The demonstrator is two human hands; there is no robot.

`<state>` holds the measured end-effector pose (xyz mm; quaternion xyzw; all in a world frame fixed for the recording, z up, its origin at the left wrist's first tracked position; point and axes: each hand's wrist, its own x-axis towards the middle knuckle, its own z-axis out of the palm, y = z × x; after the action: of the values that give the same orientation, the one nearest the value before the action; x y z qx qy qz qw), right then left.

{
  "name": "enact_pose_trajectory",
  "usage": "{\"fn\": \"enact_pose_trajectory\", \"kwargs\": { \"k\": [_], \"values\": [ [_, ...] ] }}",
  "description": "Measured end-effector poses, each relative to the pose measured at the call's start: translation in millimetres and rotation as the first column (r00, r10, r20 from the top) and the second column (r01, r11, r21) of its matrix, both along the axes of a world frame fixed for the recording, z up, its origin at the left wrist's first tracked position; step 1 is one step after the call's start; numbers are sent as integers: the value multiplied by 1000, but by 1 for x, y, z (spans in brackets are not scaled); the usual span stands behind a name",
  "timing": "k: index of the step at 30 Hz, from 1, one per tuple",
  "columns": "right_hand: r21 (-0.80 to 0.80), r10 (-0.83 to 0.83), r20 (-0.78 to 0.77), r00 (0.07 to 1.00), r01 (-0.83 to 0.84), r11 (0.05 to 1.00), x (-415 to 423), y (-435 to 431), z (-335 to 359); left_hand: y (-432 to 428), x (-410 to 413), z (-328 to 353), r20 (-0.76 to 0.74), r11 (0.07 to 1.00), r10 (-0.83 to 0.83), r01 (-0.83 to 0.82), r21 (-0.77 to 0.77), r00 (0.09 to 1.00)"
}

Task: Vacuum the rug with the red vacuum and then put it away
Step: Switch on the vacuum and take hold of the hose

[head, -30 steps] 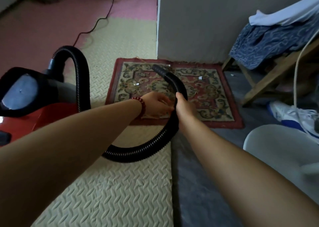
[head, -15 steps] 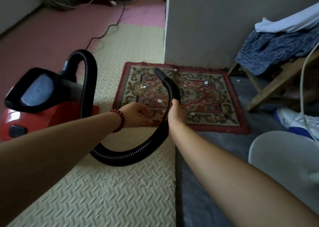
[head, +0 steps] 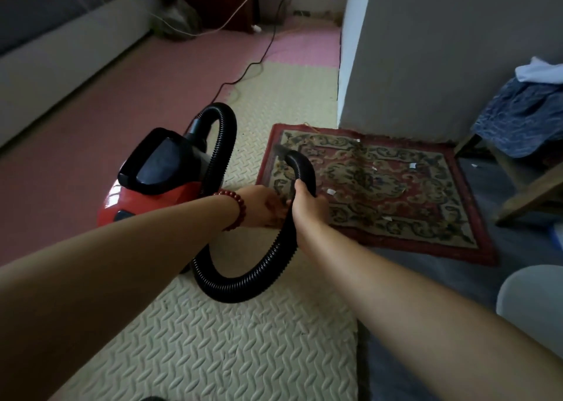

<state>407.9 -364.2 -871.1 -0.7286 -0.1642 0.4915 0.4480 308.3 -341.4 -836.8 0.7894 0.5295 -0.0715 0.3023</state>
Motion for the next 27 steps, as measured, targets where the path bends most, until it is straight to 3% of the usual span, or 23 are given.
{"fn": "enact_pose_trajectory", "kwargs": {
  "k": [11,13,17,27],
  "values": [
    [48,62,26,998,-63,997,-55,7,19,-6,-34,22,-212,983,-106,134,124,972],
    [42,68,33,997,-70,997,-66,10,18,-8,-48,19,-284,974,-65,122,189,957],
    [1,67,-22,997,-67,998,-85,14,15,-21,-76,-3,-375,930,240,-102,352,895],
    [44,105,-32,994,-103,994,-135,14,9,-22,-115,-24,-356,937,290,-188,296,888]
  ]
}}
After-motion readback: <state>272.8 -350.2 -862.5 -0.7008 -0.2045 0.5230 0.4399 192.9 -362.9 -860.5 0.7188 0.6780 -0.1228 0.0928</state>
